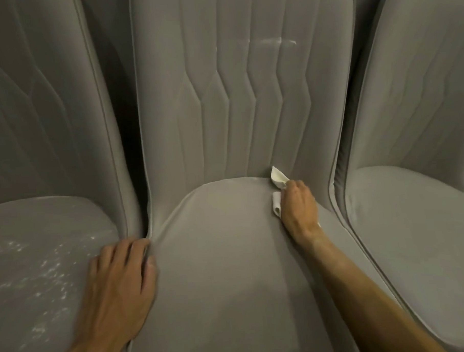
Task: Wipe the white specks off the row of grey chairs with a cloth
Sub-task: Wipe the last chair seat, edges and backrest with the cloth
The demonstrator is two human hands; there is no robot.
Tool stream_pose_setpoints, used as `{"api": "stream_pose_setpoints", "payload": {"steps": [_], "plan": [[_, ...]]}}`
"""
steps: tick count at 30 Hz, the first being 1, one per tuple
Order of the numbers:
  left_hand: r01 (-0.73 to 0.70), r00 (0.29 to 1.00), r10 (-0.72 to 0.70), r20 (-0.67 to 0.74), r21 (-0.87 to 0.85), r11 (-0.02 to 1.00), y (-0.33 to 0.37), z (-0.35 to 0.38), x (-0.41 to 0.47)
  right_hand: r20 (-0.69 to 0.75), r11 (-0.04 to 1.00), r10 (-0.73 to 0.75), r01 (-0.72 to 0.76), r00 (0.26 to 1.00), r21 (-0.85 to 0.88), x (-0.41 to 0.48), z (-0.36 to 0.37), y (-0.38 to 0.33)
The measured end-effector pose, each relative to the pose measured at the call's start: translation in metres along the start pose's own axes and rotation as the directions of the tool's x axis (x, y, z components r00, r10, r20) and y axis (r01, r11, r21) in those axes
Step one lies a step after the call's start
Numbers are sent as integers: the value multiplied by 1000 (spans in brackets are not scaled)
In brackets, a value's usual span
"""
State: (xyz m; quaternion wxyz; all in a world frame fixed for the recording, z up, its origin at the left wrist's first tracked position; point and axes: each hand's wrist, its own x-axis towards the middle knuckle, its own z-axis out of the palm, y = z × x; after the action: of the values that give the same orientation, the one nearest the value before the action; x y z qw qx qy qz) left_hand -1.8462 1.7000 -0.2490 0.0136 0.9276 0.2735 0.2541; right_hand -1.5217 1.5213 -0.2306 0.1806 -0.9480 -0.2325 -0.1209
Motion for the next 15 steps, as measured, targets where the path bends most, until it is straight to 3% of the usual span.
{"api": "stream_pose_setpoints", "payload": {"steps": [3,5,8,10,12,15], "plan": [[6,1000,-6,-2,-7,1000,3,0,2,9,995,-6,5,1000,98,5,11,-31],[12,1000,-12,-3,-14,1000,3,1,2,59,983,-105,94,993,160,11,20,-57],[-6,1000,6,-28,-3,1000,0,2,1,115,974,-204,190,972,123,14,17,-51],[-15,998,16,-65,5,1000,0,4,0,85,983,-179,175,980,54,16,13,-24],[-19,996,20,-87,13,1000,0,7,0,32,998,-60,59,998,35,16,13,-14],[-11,996,13,-84,21,1000,0,8,2,64,988,-82,73,995,136,10,25,-58]]}}
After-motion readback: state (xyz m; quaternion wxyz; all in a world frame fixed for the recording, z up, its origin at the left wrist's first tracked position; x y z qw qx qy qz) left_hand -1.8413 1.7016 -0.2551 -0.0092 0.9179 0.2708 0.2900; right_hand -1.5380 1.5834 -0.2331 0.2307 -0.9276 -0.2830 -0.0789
